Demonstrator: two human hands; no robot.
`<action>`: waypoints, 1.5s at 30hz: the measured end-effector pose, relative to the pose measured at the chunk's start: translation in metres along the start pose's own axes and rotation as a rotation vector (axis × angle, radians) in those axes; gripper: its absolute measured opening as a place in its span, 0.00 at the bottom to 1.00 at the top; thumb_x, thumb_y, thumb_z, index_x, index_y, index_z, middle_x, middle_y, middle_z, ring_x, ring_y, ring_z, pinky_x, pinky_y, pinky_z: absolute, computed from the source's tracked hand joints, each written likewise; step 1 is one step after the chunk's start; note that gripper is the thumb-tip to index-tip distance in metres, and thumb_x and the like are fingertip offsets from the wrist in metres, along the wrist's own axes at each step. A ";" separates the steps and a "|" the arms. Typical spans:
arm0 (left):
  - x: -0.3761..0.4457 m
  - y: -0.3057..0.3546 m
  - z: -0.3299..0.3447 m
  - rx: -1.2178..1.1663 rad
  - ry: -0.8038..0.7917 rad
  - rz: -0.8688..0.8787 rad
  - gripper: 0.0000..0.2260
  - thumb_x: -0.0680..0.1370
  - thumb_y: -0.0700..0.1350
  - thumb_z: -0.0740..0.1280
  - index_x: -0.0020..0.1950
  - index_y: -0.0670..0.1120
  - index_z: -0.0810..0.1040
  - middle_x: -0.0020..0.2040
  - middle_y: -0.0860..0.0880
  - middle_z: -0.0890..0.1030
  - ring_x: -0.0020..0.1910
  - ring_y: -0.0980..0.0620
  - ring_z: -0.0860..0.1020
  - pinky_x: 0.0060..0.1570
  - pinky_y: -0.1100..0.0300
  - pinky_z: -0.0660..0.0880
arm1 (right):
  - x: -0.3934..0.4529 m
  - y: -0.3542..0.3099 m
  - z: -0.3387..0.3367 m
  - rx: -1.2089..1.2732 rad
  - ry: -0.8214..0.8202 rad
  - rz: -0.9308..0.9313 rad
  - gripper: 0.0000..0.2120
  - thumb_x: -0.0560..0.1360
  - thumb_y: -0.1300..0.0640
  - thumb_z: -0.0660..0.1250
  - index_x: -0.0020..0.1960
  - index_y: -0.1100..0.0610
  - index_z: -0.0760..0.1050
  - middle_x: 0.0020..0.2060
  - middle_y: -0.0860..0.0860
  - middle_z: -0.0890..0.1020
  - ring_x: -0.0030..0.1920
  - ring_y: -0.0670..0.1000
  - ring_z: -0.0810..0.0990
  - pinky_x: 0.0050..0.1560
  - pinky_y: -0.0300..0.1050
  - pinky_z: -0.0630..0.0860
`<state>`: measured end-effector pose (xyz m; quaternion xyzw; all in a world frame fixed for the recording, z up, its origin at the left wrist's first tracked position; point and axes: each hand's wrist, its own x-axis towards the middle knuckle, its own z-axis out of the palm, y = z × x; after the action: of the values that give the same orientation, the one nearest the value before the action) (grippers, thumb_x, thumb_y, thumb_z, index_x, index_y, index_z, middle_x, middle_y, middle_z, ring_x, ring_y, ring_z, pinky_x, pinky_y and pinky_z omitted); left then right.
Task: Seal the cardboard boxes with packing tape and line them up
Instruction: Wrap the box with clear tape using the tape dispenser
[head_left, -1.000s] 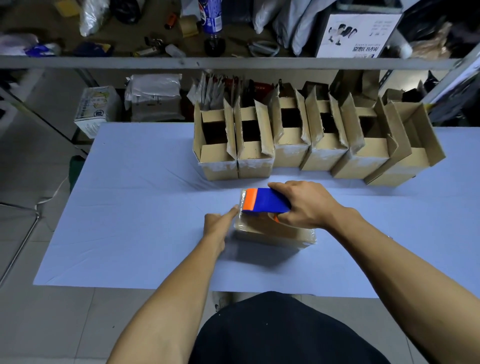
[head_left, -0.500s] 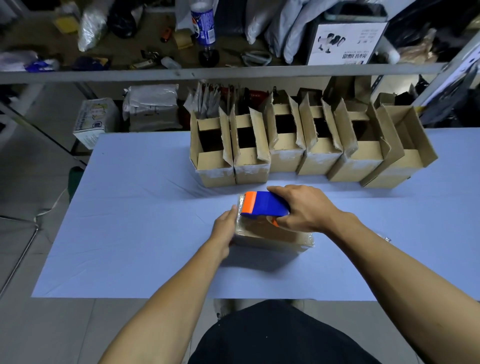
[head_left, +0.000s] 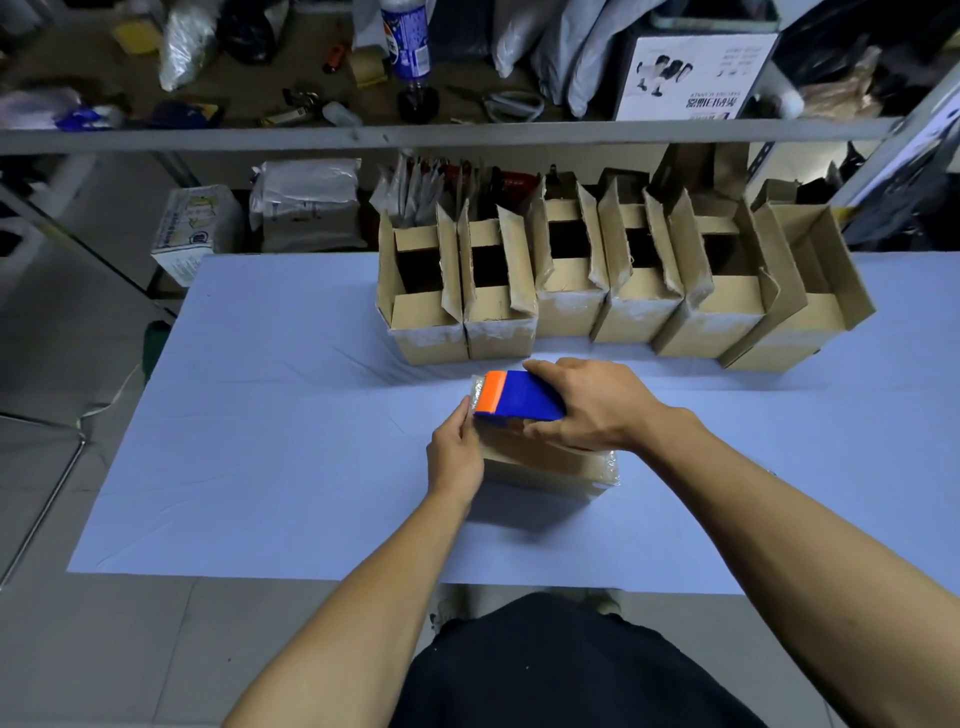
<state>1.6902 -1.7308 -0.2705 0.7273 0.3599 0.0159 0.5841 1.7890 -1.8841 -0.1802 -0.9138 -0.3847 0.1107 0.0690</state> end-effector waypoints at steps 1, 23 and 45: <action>0.000 0.001 0.002 0.002 0.030 -0.010 0.16 0.85 0.46 0.56 0.70 0.53 0.75 0.57 0.53 0.79 0.57 0.52 0.76 0.53 0.58 0.75 | 0.000 0.001 -0.001 0.000 -0.011 -0.005 0.39 0.74 0.32 0.62 0.79 0.48 0.57 0.61 0.52 0.77 0.59 0.56 0.76 0.44 0.44 0.64; 0.000 0.009 0.009 -0.038 0.117 0.012 0.14 0.82 0.43 0.59 0.61 0.50 0.82 0.53 0.51 0.83 0.52 0.50 0.81 0.56 0.51 0.79 | -0.082 0.065 -0.001 0.092 0.008 0.047 0.36 0.75 0.37 0.64 0.79 0.41 0.55 0.53 0.49 0.78 0.54 0.54 0.77 0.47 0.46 0.72; 0.003 0.017 0.017 1.476 -0.503 0.891 0.53 0.71 0.78 0.48 0.80 0.38 0.43 0.79 0.38 0.38 0.78 0.42 0.36 0.75 0.44 0.34 | -0.076 0.079 0.014 0.118 0.013 0.096 0.34 0.74 0.38 0.63 0.78 0.40 0.58 0.55 0.49 0.80 0.56 0.54 0.77 0.47 0.46 0.70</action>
<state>1.7088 -1.7443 -0.2626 0.9718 -0.1758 -0.1540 -0.0311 1.7880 -1.9935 -0.1995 -0.9261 -0.3330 0.1306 0.1199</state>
